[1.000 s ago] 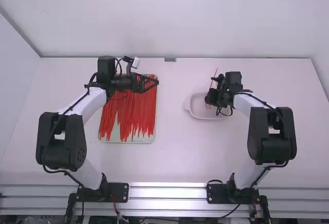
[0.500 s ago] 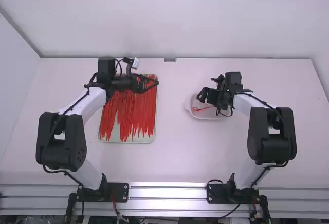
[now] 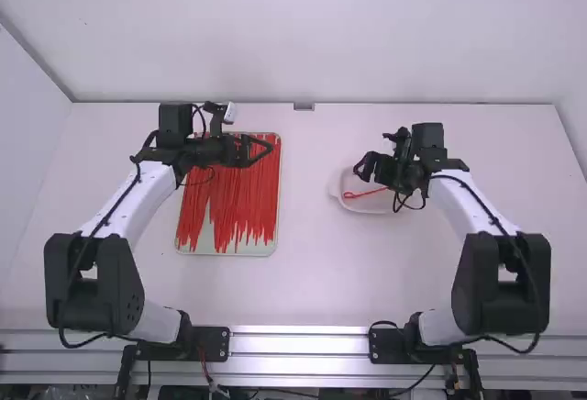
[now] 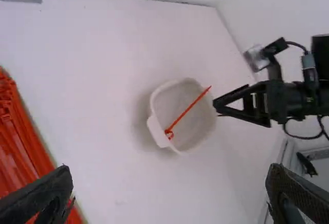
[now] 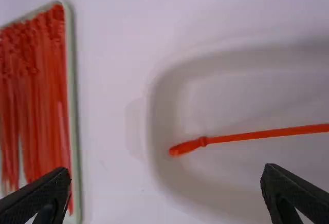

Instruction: Fasten the cable tie

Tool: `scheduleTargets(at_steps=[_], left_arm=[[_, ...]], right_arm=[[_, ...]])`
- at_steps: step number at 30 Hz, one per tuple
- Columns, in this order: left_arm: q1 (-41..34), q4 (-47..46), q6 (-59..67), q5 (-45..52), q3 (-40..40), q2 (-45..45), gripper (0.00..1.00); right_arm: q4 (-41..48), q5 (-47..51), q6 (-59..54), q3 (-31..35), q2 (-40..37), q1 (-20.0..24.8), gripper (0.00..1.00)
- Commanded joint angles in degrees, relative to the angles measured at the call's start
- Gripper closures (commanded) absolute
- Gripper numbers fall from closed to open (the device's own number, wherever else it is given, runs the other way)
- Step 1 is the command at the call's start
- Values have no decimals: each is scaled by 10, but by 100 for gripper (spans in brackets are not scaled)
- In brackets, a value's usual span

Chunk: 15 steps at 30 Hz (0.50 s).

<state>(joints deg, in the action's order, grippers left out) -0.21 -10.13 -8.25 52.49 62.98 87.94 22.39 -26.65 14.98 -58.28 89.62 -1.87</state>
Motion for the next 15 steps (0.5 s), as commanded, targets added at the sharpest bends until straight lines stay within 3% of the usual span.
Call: scheduleTargets(at_steps=[1, 15], left_arm=[[3, -6, 11, -9, -3, -26, 1], [2, 76, 83, -93, -85, -115, 16]], right_arm=[[16, -3, 2, -9, -43, 0, 1], [-61, 82, -83, 76, -144, 19, 16]])
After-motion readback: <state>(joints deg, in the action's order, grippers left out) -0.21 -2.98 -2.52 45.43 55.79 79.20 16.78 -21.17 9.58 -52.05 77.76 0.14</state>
